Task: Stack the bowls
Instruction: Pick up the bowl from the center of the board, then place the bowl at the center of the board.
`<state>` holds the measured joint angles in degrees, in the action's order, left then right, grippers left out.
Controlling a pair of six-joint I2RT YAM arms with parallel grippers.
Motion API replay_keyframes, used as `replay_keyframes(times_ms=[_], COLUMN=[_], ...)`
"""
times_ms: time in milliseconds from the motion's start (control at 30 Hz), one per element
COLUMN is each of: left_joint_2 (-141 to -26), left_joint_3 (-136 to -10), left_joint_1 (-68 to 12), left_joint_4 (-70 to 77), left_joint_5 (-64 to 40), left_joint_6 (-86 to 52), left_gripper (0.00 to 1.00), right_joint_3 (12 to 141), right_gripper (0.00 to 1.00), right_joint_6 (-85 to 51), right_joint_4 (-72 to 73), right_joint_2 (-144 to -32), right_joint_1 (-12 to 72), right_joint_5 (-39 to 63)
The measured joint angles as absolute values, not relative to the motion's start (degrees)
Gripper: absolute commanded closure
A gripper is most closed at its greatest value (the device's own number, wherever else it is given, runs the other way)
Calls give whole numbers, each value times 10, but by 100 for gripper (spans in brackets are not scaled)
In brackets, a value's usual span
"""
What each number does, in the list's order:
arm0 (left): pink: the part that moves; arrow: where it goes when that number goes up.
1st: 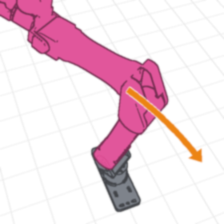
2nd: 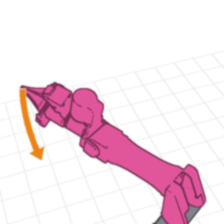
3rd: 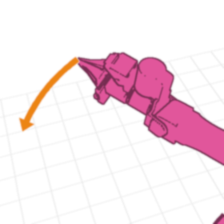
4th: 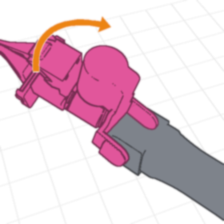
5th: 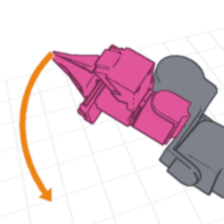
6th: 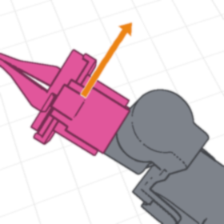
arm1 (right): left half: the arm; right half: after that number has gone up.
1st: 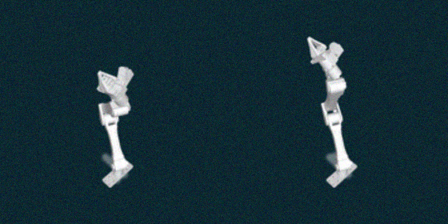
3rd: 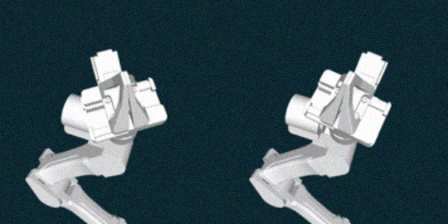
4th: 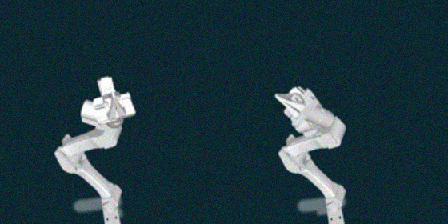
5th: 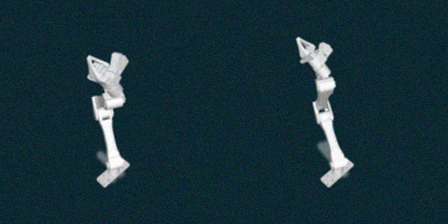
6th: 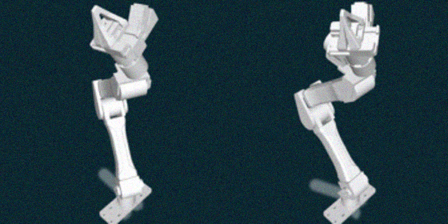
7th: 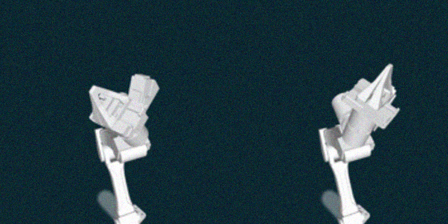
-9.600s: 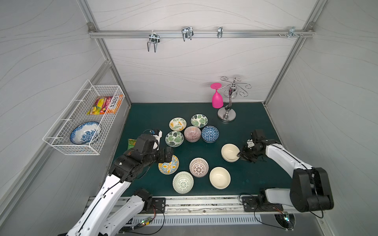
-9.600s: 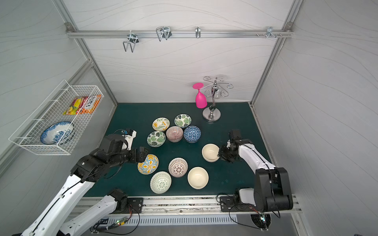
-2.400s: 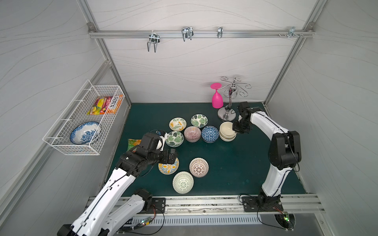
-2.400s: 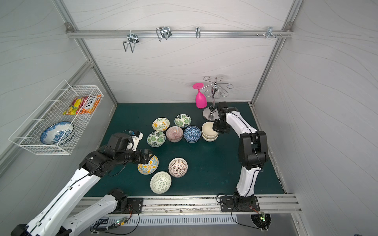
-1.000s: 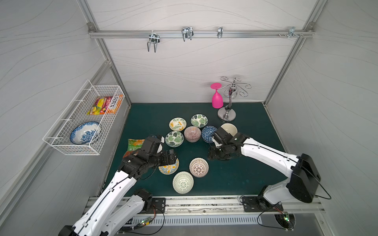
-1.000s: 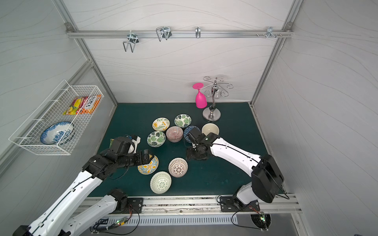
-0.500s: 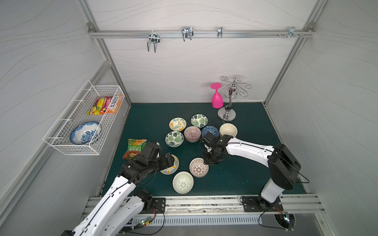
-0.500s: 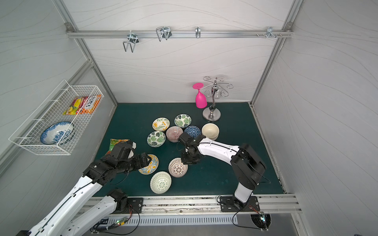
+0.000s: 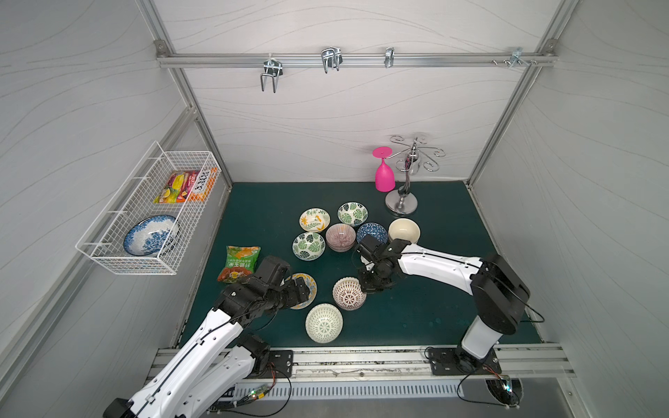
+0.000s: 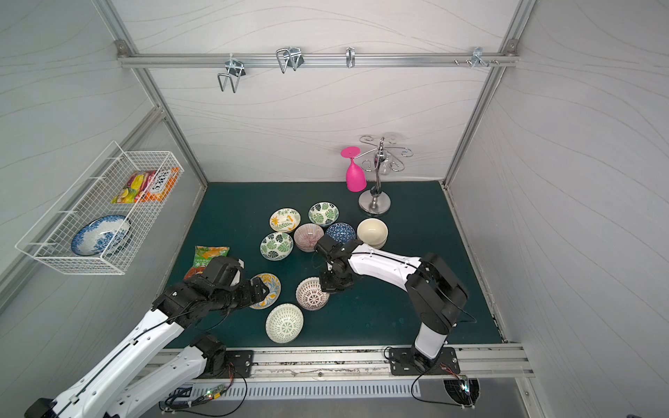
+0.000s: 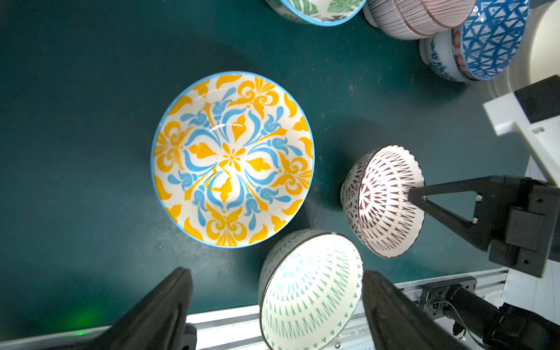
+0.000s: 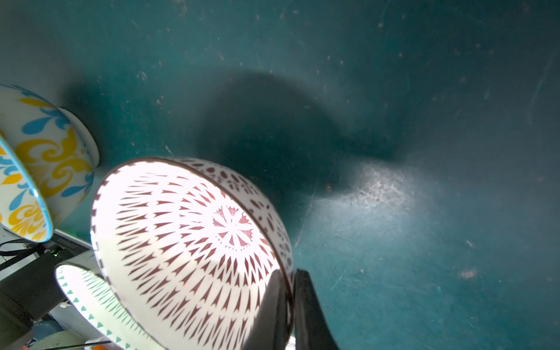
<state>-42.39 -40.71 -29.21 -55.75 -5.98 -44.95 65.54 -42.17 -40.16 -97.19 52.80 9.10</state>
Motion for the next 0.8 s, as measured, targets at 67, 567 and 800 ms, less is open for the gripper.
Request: replay_keyframes(times_ms=[67,567,800], left_joint_2=[-425,-480,-481], left_joint_3=[-415,-433,-405], left_joint_1=[-300,-476,-511], left_joint_4=[-573,-599,-580], left_joint_5=[-60,5,19], left_joint_6=[-455,-510,-517], left_gripper=[8,7,13], right_joint_3=[649,542,540], right_gripper=[100,100,100], right_joint_6=[-422,-401,-370], right_joint_4=[-401,-413,-417], right_joint_2=[-964,-797,-797], right_joint_1=[527,340,243], right_joint_5=[88,66,62])
